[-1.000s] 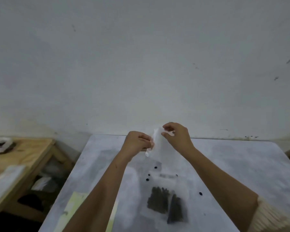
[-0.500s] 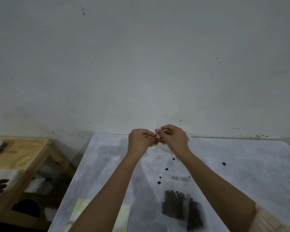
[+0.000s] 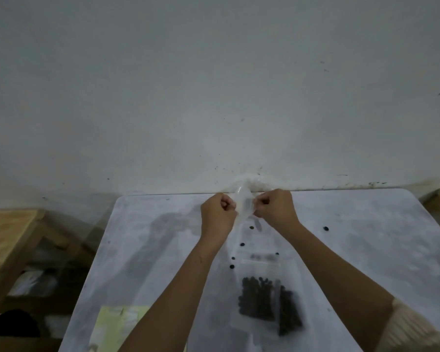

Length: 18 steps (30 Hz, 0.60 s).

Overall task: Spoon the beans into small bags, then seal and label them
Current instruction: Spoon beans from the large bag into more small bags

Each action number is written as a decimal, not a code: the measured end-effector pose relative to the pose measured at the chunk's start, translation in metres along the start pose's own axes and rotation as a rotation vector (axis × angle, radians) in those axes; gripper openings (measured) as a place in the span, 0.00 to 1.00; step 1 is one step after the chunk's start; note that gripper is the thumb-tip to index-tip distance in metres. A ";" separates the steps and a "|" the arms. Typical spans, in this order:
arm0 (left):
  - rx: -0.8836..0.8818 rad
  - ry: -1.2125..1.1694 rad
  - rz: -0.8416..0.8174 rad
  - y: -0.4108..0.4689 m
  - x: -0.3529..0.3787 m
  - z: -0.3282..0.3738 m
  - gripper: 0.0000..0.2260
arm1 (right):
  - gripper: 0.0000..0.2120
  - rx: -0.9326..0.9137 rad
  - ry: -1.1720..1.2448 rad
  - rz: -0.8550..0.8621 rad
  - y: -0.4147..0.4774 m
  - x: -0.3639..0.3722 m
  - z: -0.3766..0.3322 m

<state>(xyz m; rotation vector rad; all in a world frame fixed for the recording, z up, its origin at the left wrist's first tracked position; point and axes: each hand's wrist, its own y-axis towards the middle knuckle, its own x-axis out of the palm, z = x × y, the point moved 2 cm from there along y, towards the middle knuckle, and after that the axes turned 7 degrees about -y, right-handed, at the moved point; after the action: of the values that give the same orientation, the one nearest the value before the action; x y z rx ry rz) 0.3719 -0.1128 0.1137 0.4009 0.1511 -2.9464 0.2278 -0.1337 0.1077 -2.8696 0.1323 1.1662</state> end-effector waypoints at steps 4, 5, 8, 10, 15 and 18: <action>-0.055 -0.060 0.086 -0.004 0.011 -0.008 0.08 | 0.16 0.030 -0.118 0.055 -0.003 -0.003 0.013; -0.061 -0.085 0.104 -0.004 0.012 -0.009 0.07 | 0.11 0.024 -0.115 0.088 -0.004 -0.003 0.015; -0.063 -0.164 0.134 -0.005 0.012 -0.011 0.08 | 0.06 -0.036 0.009 0.150 -0.012 -0.001 0.012; -0.037 -0.203 0.116 -0.006 0.014 -0.009 0.07 | 0.09 -0.076 0.024 0.117 -0.016 0.002 0.008; 0.037 -0.246 -0.156 -0.006 0.017 -0.018 0.05 | 0.12 0.000 0.005 -0.134 -0.012 0.001 -0.003; 0.131 -0.090 -0.225 -0.003 0.006 -0.023 0.20 | 0.09 0.000 0.086 -0.227 -0.012 -0.009 -0.007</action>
<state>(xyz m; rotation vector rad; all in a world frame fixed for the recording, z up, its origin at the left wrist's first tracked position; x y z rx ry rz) 0.3713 -0.1082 0.0899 0.2847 -0.0089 -3.2010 0.2270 -0.1213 0.1189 -2.8419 -0.1865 1.0017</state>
